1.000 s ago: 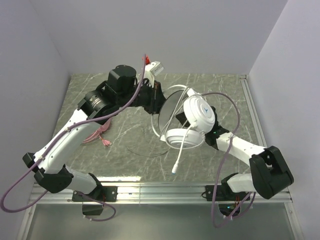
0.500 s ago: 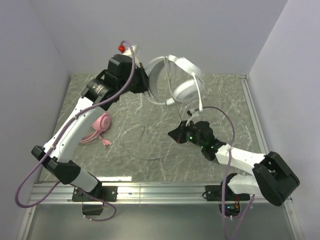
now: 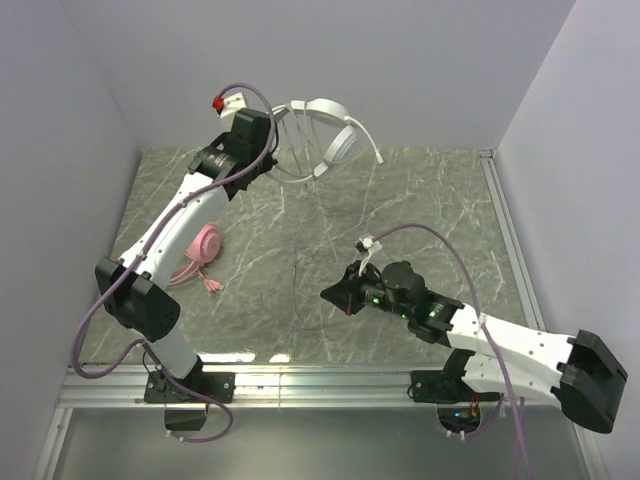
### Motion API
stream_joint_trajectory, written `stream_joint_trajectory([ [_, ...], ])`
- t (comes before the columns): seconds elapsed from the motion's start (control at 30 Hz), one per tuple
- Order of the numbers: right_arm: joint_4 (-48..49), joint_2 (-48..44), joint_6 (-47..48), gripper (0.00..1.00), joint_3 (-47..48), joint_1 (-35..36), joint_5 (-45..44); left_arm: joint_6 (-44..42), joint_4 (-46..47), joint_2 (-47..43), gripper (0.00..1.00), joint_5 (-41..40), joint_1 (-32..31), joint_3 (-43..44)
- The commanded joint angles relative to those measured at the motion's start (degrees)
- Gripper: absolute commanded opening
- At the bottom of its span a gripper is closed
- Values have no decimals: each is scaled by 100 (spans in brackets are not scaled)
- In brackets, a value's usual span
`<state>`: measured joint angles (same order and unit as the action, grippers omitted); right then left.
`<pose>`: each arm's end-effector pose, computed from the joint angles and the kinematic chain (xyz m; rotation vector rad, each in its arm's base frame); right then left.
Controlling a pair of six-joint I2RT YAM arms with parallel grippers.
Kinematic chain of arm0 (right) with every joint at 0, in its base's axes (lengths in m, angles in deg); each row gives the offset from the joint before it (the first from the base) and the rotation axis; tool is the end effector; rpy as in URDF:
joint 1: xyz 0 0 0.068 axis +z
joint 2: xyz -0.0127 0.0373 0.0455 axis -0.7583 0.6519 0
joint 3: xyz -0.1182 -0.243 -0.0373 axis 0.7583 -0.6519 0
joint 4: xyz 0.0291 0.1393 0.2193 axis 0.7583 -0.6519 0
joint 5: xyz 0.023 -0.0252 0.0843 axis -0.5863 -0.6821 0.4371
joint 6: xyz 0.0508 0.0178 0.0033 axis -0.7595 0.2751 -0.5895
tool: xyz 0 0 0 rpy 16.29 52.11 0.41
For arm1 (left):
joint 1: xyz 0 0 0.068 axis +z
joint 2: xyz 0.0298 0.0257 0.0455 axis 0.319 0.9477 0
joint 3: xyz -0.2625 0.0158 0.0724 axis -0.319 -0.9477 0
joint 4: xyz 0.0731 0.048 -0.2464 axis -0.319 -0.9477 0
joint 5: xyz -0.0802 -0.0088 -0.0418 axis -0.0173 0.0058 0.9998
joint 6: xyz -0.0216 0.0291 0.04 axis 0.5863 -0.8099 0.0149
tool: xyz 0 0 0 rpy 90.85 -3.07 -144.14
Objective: Wrap the headphones
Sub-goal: Wrap the headphone cable with the right arm
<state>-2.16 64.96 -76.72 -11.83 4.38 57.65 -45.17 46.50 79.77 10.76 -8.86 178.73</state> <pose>0.1278 0.1830 0.2353 -0.4920 1.9357 1.1511 0.3350 -0.1573 0.4091 -0.4940 2.0474 -0.2547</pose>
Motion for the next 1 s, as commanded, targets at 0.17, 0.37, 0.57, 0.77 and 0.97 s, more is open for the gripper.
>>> stream_joint_trajectory([
  [0.17,-2705,-595,656,0,1383,54,-472,-869,1018,124,0,-2483,-57,-524],
  [0.37,-3786,-911,762,0,2068,1,-1043,-2152,1808,98,0,-2772,-320,-1068],
  [0.57,-4648,-920,1008,0,3000,-482,-1027,-3639,2671,63,0,-3058,-760,-1710],
  [0.77,-5140,-841,1333,0,3668,-1448,-755,-4755,3030,-165,0,-2361,-901,-2255],
  [0.97,-5440,-499,1562,0,4020,-1906,-1008,-5485,2971,-368,0,-2019,-1129,-2511],
])
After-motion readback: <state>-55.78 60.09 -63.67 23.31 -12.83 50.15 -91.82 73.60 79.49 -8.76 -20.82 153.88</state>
